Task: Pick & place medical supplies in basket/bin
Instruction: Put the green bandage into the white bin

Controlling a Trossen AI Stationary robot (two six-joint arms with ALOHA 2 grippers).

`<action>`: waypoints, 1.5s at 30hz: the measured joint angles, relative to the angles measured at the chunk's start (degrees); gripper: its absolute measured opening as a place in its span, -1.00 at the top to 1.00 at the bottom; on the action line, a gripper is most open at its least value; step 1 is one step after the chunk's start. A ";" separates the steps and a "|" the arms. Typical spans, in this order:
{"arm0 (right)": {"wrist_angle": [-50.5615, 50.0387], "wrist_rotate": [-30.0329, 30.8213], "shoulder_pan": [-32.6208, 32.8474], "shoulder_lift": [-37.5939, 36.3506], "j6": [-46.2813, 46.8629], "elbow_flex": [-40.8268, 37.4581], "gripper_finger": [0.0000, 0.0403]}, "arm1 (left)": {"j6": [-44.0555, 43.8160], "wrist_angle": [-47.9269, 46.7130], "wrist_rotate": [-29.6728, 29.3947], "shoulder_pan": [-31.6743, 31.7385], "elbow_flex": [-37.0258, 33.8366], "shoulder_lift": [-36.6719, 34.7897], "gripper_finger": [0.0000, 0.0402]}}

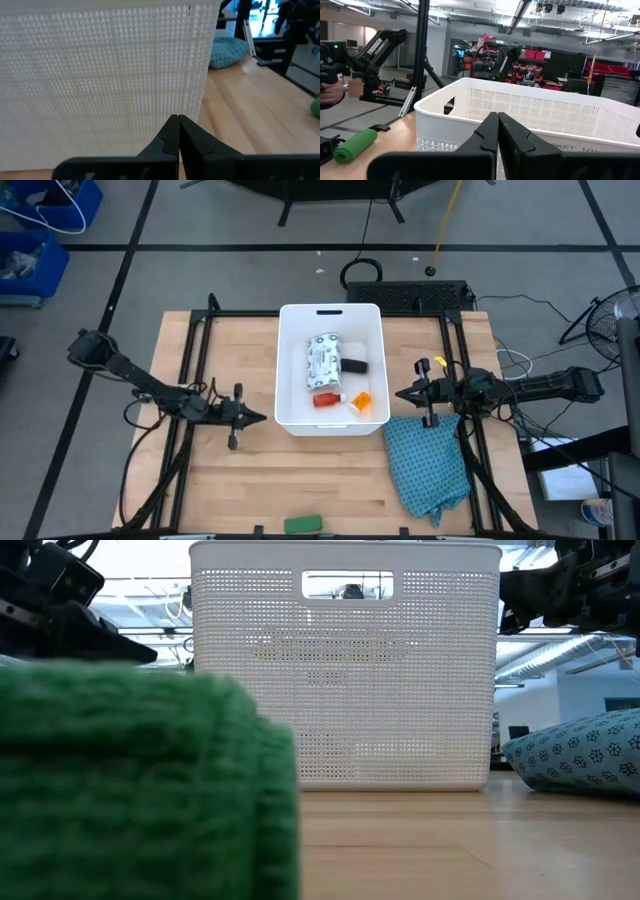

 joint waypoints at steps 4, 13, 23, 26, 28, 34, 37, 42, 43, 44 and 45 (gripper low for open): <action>0.74 -0.04 0.45 0.04 -1.25 0.80 1.00 | -0.03 1.30 -0.57 0.00 0.00 0.00 0.97; -16.47 1.94 9.87 7.00 -8.86 21.43 1.00 | 0.18 2.38 -1.16 0.00 0.04 -0.02 0.94; -34.95 13.44 22.38 36.48 -7.93 49.23 1.00 | -0.70 1.84 -1.51 0.00 0.04 -0.01 0.88; -36.41 13.41 25.00 44.66 -8.73 55.29 1.00 | -2.03 1.00 -1.53 0.00 0.04 -0.02 0.84; -38.62 13.42 26.59 49.43 -9.03 59.11 1.00 | -2.64 0.58 -1.51 0.00 0.04 0.00 0.83; -38.80 13.22 30.08 60.56 -8.27 66.12 1.00 | -3.46 0.13 -1.51 0.00 0.07 -0.02 0.83; -39.14 13.20 30.82 65.47 -7.04 68.86 1.00 | -3.44 -0.11 -1.51 0.00 0.07 -0.01 0.82; -38.06 13.23 30.95 71.77 -5.62 73.14 1.00 | -4.35 -0.20 -1.51 0.00 0.07 -0.01 0.83; -37.20 13.22 30.94 73.02 -5.04 73.76 1.00 | -4.67 -0.22 -1.51 0.00 0.07 -0.02 0.82; -36.62 13.16 30.86 74.25 -4.69 74.43 1.00 | -4.91 -0.22 -1.51 0.00 0.07 0.00 0.83; -36.77 12.93 30.82 75.43 -4.52 75.17 1.00 | -5.02 -0.22 -1.51 0.00 0.07 -0.02 0.83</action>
